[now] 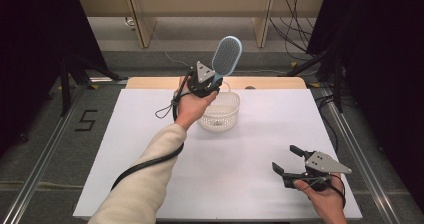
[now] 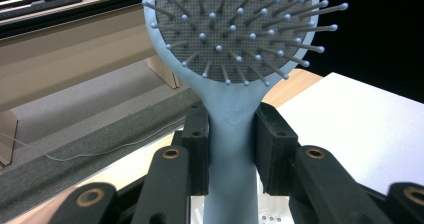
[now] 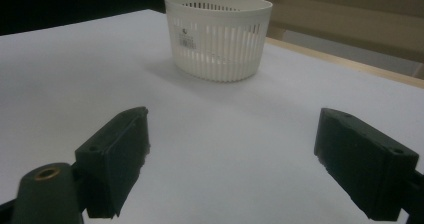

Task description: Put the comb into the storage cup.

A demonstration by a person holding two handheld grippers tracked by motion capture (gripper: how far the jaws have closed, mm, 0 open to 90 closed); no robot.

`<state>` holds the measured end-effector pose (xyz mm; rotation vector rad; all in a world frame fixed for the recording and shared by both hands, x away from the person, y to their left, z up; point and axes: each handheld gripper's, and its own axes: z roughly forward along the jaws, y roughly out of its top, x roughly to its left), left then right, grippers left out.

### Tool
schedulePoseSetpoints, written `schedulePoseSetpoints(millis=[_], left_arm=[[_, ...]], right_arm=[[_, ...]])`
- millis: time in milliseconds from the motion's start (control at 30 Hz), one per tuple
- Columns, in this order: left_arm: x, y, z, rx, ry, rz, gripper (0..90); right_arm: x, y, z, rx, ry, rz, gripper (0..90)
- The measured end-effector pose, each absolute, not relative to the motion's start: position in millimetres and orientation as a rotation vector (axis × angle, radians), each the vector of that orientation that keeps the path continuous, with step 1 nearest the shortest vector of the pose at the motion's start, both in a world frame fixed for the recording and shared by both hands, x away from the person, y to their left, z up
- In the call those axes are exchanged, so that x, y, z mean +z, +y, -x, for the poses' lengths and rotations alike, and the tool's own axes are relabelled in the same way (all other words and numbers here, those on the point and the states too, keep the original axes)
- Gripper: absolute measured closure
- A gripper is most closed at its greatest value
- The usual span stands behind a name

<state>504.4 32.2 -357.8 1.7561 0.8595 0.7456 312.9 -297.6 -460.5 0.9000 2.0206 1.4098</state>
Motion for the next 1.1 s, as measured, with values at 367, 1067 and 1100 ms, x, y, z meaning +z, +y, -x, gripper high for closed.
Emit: schedulePoseSetpoints(millis=[367, 1067, 1100], left_arm=[[-360, 31, -507, 0.743, 0.856, -1.759, 69.6], [-371, 29, -512, 0.737, 0.856, -1.779, 69.5], [-372, 29, -512, 0.736, 0.855, -1.778, 69.5]], right_arm=[[-461, -298, -313, 1.412, 2.021, -0.902, 15.2], [-461, -298, -313, 1.413, 2.017, -0.903, 15.2], [-461, -298, -313, 1.414, 2.016, -0.903, 15.2]])
